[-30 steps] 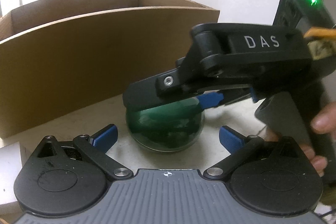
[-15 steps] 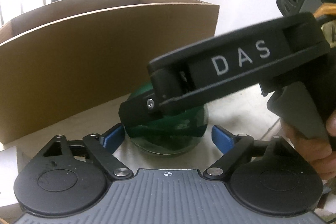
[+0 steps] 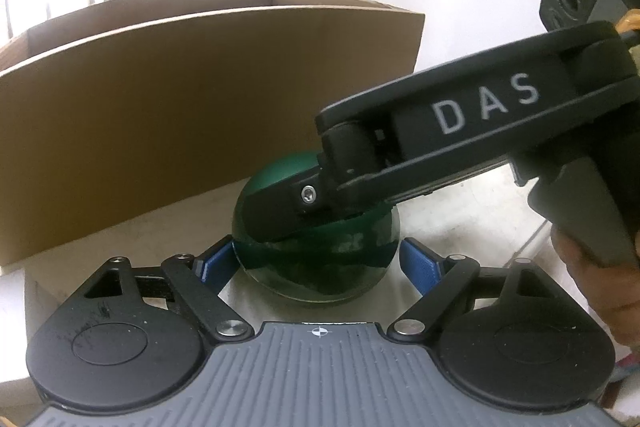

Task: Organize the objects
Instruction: 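Lift the green jar with the right gripper off the table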

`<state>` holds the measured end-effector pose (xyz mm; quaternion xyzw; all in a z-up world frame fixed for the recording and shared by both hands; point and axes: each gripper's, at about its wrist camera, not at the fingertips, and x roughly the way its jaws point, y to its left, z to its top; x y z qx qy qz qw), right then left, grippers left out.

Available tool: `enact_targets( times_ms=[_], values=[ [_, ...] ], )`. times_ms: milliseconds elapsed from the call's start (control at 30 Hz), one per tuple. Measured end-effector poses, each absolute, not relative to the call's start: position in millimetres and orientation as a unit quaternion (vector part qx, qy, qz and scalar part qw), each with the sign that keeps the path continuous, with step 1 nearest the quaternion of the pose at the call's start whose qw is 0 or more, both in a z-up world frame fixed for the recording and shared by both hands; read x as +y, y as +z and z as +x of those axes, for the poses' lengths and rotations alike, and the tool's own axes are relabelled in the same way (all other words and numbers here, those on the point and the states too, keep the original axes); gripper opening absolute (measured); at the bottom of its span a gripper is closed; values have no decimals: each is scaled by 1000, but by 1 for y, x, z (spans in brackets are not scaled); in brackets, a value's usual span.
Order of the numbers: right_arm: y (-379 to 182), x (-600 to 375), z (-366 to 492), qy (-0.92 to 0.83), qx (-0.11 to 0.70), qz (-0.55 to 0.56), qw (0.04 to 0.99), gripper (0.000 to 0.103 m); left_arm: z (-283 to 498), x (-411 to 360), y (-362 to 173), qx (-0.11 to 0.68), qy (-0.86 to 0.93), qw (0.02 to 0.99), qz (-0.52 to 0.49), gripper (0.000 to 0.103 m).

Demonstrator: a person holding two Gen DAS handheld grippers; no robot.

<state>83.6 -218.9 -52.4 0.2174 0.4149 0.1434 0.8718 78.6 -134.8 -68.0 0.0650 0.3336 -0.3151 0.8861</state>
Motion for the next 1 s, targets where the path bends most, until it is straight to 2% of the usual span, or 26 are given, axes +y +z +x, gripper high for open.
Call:
enact_targets(
  times_ms=[233, 1000],
  values=[
    [-51, -214, 83, 148, 423, 217, 867, 82, 73, -132, -71, 332, -310, 889, 56, 82],
    [-56, -200, 80, 170, 445, 199, 856, 83, 31, -117, -81, 331, -308, 890, 54, 82]
  ],
)
